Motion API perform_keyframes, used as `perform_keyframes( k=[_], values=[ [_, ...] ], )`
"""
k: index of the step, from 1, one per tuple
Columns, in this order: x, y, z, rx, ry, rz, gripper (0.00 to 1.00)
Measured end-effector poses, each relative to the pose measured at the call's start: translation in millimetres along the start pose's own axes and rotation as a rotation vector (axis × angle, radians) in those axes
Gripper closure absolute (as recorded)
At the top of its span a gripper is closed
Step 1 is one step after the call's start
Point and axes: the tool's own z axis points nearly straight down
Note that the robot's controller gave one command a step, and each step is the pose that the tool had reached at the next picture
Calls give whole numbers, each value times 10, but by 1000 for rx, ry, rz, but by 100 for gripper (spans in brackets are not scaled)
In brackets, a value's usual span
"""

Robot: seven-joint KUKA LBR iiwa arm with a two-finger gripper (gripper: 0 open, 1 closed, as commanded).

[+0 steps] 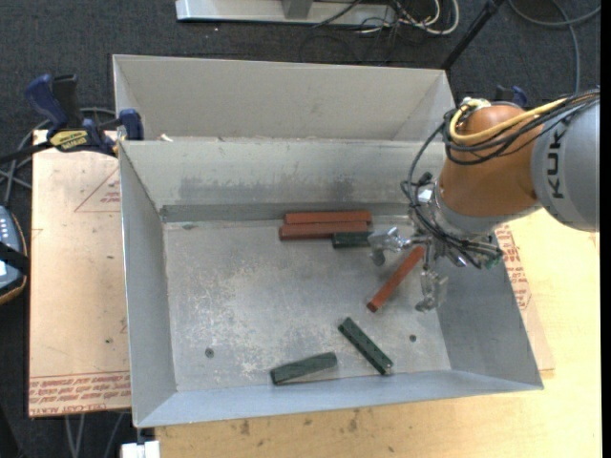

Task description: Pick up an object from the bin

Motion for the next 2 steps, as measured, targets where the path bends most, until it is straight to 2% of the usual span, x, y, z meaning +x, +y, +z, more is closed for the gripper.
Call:
perform_keyframes(
  k=[1,2],
  values=[
    [-64,30,286,-6,2,-129,100],
    [-64,30,286,-6,2,-129,100]
  ],
)
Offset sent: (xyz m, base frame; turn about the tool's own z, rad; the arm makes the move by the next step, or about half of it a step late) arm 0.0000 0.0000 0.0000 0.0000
